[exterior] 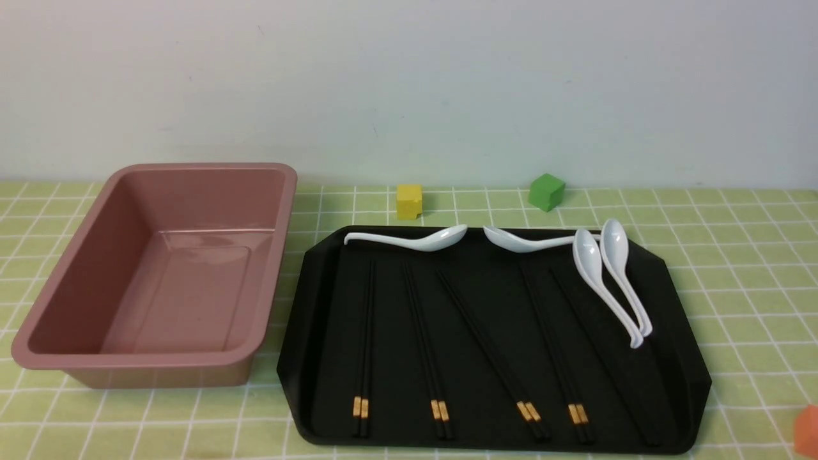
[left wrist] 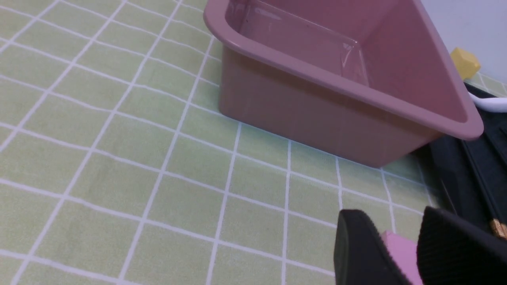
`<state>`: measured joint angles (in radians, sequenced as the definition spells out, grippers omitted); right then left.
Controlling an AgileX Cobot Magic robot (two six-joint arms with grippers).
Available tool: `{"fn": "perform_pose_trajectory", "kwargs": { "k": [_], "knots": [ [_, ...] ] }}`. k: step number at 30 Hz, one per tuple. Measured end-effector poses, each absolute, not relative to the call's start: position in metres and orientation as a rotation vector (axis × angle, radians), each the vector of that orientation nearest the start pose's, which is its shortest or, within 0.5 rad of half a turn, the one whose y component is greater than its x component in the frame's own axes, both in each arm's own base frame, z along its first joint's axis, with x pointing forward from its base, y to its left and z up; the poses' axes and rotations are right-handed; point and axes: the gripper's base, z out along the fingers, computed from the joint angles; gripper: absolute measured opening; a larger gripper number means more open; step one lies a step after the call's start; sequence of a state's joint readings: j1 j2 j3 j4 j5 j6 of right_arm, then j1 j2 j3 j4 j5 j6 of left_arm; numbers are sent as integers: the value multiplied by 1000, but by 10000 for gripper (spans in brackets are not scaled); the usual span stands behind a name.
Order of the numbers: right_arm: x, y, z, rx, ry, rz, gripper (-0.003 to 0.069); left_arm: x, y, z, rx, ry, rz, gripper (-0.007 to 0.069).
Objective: On green tablecloth take chopsticks from black tray and put them in box.
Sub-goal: 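Reach over to the black tray and grasp a pair of chopsticks with the left gripper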
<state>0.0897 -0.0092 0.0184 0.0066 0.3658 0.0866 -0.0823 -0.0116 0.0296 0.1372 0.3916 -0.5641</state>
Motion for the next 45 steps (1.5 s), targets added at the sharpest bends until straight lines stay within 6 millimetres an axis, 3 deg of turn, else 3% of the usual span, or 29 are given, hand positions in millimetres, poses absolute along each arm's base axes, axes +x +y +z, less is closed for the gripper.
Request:
{"fn": "perform_pose_trajectory", "kwargs": {
  "k": [5, 7, 11, 15, 23, 26, 28, 30, 32, 34, 35, 36, 38, 40, 43, 45],
  "knots": [
    [53, 5, 175, 1, 1861, 129, 240, 52, -1, 169, -430, 1852, -376, 239],
    [53, 5, 175, 1, 1861, 129, 240, 52, -4, 171, -542, 1825, -509, 239],
    [53, 5, 175, 1, 1861, 129, 240, 52, -15, 174, -957, 1703, -984, 239],
    [53, 5, 175, 1, 1861, 129, 240, 52, -20, 177, -1146, 1620, -1204, 239],
    [53, 5, 175, 1, 1861, 129, 240, 55, -13, 196, -1170, 1365, -1329, 213],
    [53, 5, 175, 1, 1861, 129, 240, 51, -11, 224, -1055, 1295, -1316, 165],
    [53, 5, 175, 1, 1861, 129, 240, 46, -11, 256, -915, 1293, -1255, 101],
    [53, 5, 175, 1, 1861, 129, 240, 48, -15, 283, -792, 1402, -1140, 32],
    [53, 5, 175, 1, 1861, 129, 240, 54, -20, 292, -733, 1567, -1051, -8],
    [53, 5, 175, 1, 1861, 129, 240, 76, -28, 302, -650, 1910, -880, -13],
    [53, 5, 175, 1, 1861, 129, 240, 77, -29, 302, -645, 1940, -867, -13],
    [53, 5, 175, 1, 1861, 129, 240, 96, -32, 299, -604, 2214, -746, -13],
    [53, 5, 175, 1, 1861, 129, 240, 111, -34, 300, -546, 2415, -654, -13],
    [53, 5, 175, 1, 1861, 129, 240, 140, -36, 297, -464, 2652, -546, -13],
    [53, 5, 175, 1, 1861, 129, 240, 174, -41, 287, -405, 2866, -516, -13],
    [53, 5, 175, 1, 1861, 129, 240, 197, -50, 275, -360, 2989, -600, -13]
  ]
}}
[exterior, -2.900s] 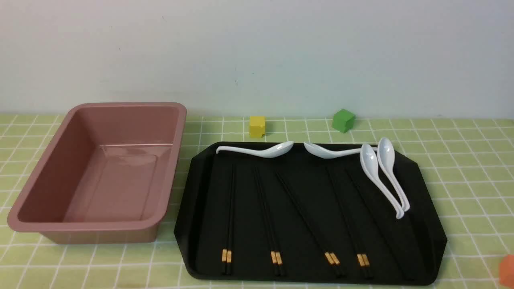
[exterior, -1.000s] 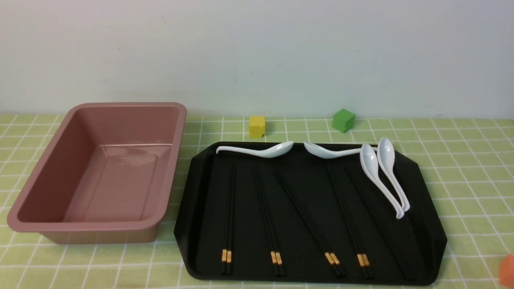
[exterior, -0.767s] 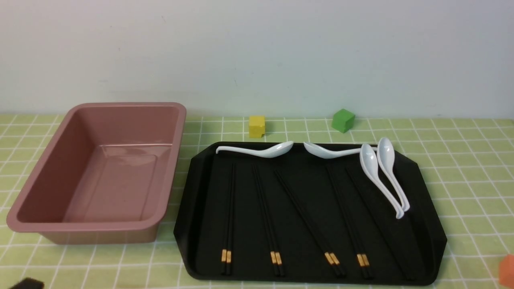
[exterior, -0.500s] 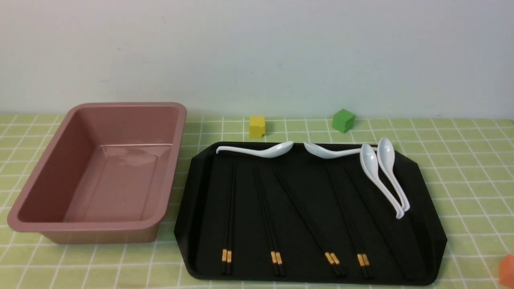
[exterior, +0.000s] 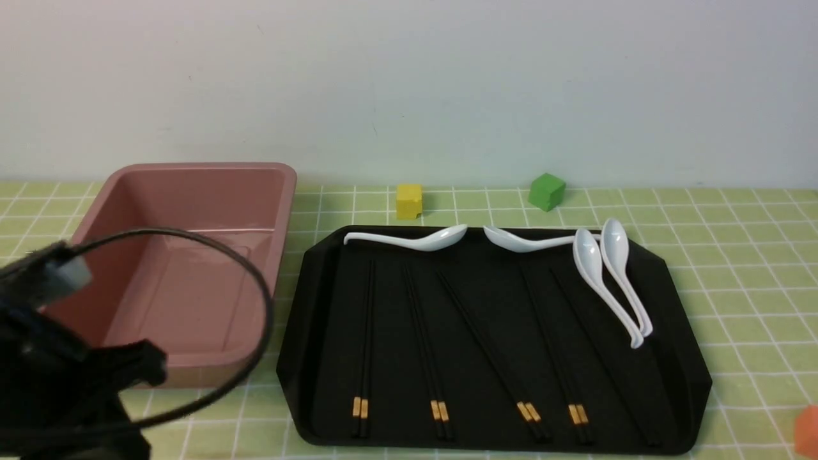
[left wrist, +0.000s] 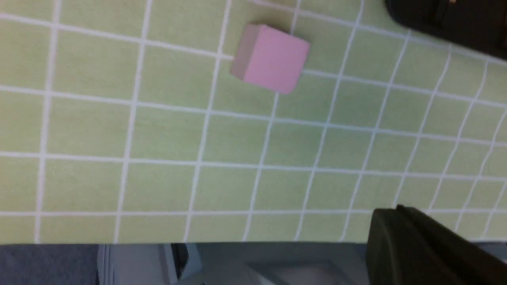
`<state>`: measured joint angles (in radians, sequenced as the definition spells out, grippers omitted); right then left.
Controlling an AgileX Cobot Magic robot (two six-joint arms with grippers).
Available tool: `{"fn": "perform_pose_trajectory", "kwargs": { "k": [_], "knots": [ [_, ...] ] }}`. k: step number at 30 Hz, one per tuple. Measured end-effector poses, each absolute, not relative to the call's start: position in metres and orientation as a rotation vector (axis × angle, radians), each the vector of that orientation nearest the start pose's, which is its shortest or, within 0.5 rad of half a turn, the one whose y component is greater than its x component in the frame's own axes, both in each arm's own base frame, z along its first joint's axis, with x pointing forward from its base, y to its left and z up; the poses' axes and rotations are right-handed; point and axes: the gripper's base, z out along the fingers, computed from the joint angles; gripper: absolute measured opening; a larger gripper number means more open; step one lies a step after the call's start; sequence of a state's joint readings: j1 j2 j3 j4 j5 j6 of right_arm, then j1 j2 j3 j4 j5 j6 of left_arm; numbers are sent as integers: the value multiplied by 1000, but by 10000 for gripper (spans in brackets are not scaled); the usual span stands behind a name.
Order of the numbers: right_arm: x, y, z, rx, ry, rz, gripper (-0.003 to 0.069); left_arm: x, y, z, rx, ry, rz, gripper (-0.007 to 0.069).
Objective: On green tablecloth take chopsticks from black tray and put them in box.
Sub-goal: 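Reach over to the black tray and grasp a pair of chopsticks with the left gripper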
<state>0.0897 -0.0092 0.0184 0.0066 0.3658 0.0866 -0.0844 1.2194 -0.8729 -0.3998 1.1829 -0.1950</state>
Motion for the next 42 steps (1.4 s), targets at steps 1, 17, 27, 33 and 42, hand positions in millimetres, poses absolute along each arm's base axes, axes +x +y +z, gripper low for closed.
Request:
{"fn": "perform_pose_trajectory", "kwargs": {
  "k": [1, 17, 27, 33, 42],
  "knots": [
    [53, 5, 175, 1, 1861, 129, 240, 205, -55, 270, -331, 3020, -655, -13],
    [53, 5, 175, 1, 1861, 129, 240, 292, -188, 243, -124, 2928, -296, 126],
    [53, 5, 175, 1, 1861, 129, 240, 331, -218, 203, -58, 2903, -139, 295],
    [53, 5, 175, 1, 1861, 129, 240, 340, -219, 176, -16, 2923, -52, 300],
    [53, 5, 175, 1, 1861, 129, 240, 347, -225, 151, -7, 2931, -46, 300]
  ]
}}
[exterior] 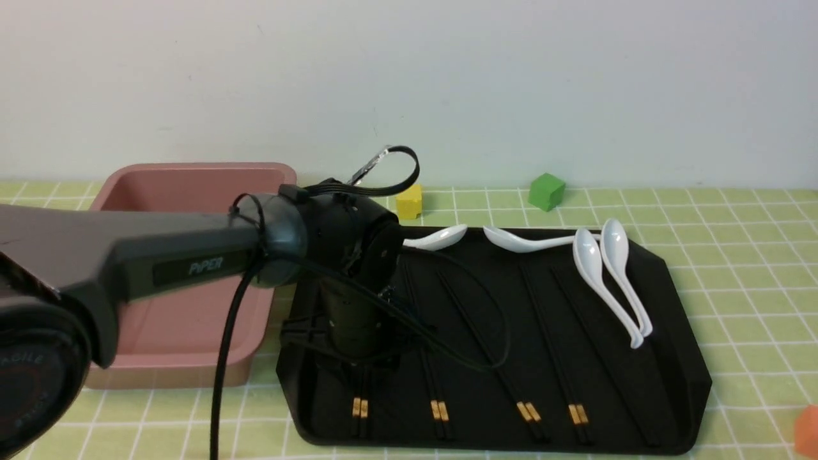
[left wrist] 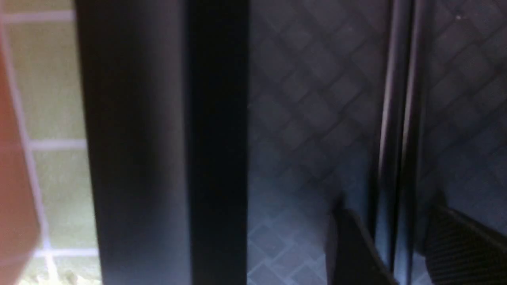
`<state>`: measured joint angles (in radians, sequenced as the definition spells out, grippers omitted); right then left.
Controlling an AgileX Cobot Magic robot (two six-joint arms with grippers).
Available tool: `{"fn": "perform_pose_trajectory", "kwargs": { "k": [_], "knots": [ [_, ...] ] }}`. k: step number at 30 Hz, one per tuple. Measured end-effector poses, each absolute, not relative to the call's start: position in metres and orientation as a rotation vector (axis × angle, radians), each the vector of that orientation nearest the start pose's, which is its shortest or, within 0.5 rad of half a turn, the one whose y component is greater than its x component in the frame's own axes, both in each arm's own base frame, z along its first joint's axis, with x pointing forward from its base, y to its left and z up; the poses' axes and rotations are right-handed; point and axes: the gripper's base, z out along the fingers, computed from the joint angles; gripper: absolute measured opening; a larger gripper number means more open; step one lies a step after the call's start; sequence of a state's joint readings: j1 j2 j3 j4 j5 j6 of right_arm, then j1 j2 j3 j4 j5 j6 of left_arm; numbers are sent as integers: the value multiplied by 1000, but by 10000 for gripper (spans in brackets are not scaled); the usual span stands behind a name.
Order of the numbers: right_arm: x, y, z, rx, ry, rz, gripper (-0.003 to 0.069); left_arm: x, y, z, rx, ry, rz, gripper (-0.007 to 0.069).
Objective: On green tablecloth take chopsticks from black tray and put them in box.
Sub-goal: 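Reach over to the black tray and grasp a pair of chopsticks with the left gripper, then place the chopsticks into the pink bin with the left gripper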
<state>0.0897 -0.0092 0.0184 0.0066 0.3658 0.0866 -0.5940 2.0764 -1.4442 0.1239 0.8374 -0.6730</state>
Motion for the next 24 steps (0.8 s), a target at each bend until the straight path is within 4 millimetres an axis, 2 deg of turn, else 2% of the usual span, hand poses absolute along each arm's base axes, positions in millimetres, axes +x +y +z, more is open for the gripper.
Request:
{"fn": "perform_pose_trajectory", "kwargs": {
  "k": [4, 7, 8, 13, 17, 18, 20, 22, 24],
  "knots": [
    [53, 5, 175, 1, 1861, 129, 240, 348, -226, 150, -13, 2937, -48, 253],
    [53, 5, 175, 1, 1861, 129, 240, 348, -227, 151, -29, 2946, -66, 121],
    [53, 5, 175, 1, 1861, 129, 240, 348, -227, 152, -36, 2951, -69, 102],
    [53, 5, 175, 1, 1861, 129, 240, 346, -228, 169, -58, 2965, -75, 113],
    [53, 5, 175, 1, 1861, 129, 240, 347, -222, 249, -40, 2843, -175, 113],
    [53, 5, 175, 1, 1861, 129, 240, 347, -213, 278, -36, 2792, -207, 113],
    [53, 5, 175, 1, 1861, 129, 240, 351, -191, 314, -64, 2728, -231, 113],
    [53, 5, 175, 1, 1861, 129, 240, 356, -167, 330, -126, 2714, -214, 113],
    [53, 5, 175, 1, 1861, 129, 240, 365, -124, 336, -260, 2738, -151, 113]
  ]
}}
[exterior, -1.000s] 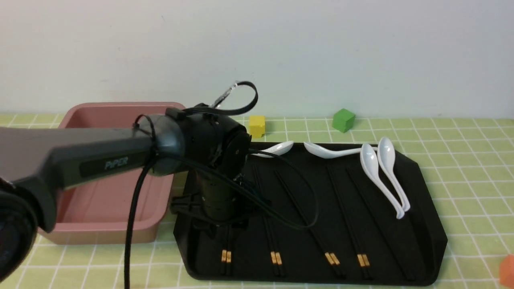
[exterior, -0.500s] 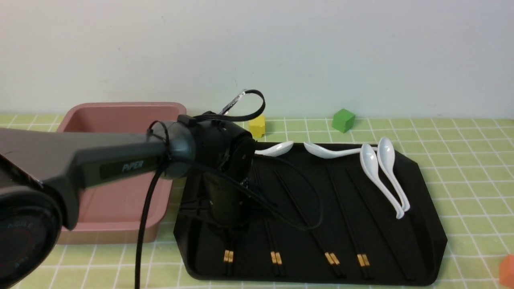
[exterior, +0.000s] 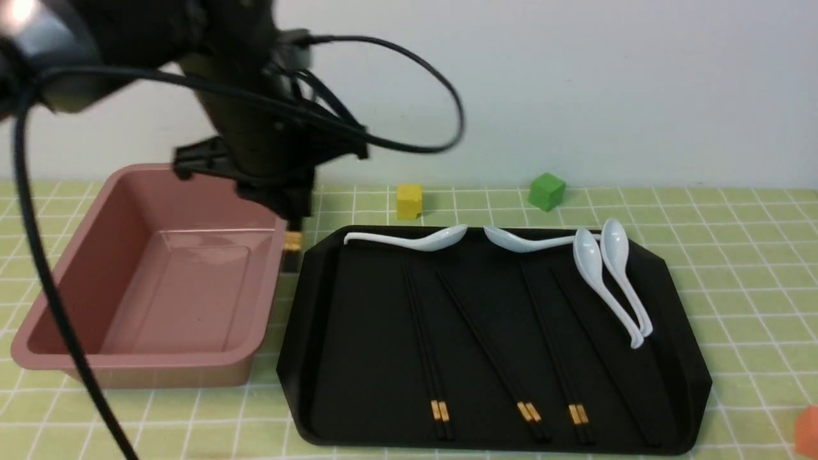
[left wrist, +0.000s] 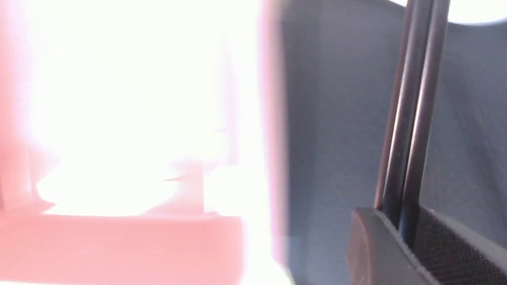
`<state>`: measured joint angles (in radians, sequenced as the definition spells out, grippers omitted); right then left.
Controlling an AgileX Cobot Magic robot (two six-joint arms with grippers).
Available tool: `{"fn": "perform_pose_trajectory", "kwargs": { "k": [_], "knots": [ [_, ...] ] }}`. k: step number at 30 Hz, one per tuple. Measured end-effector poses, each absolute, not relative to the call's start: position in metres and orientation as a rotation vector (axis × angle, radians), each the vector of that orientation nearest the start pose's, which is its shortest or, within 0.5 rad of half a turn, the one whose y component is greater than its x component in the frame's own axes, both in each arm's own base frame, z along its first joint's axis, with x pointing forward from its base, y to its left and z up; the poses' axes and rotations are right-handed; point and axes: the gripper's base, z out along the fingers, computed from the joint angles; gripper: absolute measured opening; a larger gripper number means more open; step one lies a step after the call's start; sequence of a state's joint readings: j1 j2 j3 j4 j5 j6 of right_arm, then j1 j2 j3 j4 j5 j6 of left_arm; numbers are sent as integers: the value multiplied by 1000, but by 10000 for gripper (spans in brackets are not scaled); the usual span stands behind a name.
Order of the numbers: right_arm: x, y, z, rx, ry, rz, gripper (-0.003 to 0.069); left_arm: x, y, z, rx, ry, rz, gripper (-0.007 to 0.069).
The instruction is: On green tablecloth take chopsticks from black tray and put them in box.
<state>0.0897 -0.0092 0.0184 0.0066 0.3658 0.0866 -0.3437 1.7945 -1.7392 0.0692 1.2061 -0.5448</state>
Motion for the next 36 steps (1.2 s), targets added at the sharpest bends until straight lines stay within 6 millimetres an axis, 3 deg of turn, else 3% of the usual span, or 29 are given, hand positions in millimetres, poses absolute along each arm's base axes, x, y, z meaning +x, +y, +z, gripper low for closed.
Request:
{"fn": "perform_pose_trajectory", "kwargs": {
  "k": [2, 3, 5, 8, 16, 23, 27, 30, 36],
  "knots": [
    [53, 5, 175, 1, 1861, 129, 240, 369, -107, 335, -322, 2742, -132, 113],
    [53, 5, 175, 1, 1861, 129, 240, 376, -85, 330, -404, 2751, -100, 113],
    [53, 5, 175, 1, 1861, 129, 240, 384, -61, 318, -494, 2766, -61, 113],
    [53, 5, 175, 1, 1861, 129, 240, 397, -38, 290, -560, 2806, -19, 113],
    [53, 5, 175, 1, 1861, 129, 240, 427, -40, 219, -411, 2910, 17, 125],
    [53, 5, 175, 1, 1861, 129, 240, 434, -40, 196, -391, 2944, 29, 265],
    [53, 5, 175, 1, 1861, 129, 240, 427, -41, 215, -335, 2941, 29, 280],
    [53, 5, 175, 1, 1861, 129, 240, 414, -39, 251, -288, 2893, 18, 201],
    [53, 5, 175, 1, 1861, 129, 240, 371, -34, 336, -233, 2749, -15, -7]
  ]
}}
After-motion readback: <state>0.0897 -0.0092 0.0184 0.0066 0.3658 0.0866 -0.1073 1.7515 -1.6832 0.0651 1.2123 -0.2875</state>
